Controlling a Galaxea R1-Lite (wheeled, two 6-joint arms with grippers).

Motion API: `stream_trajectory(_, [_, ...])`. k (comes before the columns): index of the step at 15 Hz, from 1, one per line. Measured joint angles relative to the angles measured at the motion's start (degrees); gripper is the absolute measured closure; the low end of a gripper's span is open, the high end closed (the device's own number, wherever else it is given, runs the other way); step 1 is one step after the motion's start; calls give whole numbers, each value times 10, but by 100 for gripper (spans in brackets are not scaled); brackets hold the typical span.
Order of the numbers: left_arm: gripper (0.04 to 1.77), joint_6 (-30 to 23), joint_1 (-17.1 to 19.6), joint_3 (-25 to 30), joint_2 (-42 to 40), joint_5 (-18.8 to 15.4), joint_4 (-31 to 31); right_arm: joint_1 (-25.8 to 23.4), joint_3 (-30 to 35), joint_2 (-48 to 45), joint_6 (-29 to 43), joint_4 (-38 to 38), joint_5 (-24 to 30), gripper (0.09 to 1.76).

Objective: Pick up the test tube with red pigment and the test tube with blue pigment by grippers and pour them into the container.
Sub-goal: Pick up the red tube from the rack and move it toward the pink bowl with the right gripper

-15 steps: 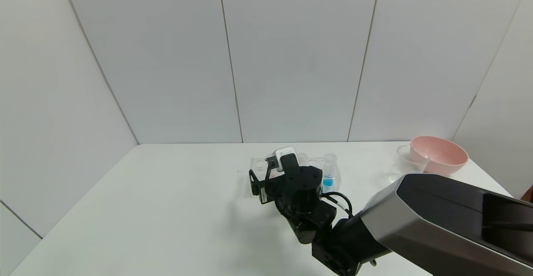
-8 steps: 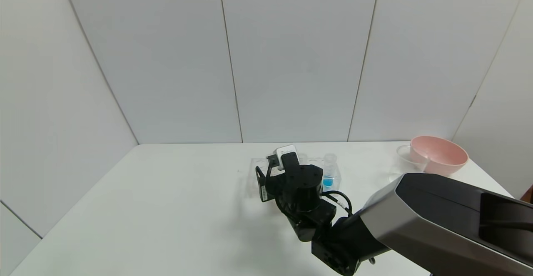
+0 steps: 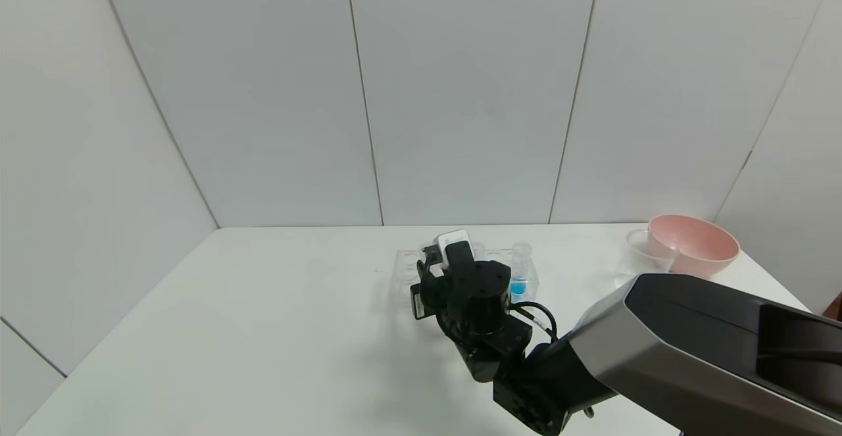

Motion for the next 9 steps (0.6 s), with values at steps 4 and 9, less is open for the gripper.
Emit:
stream_trajectory(4, [5, 0, 0, 0, 0, 0, 0, 0, -2, -5, -2, 0, 0, 137])
stream_trajectory(9, [5, 0, 0, 0, 0, 0, 0, 1, -4, -44, -29, 4, 1, 137])
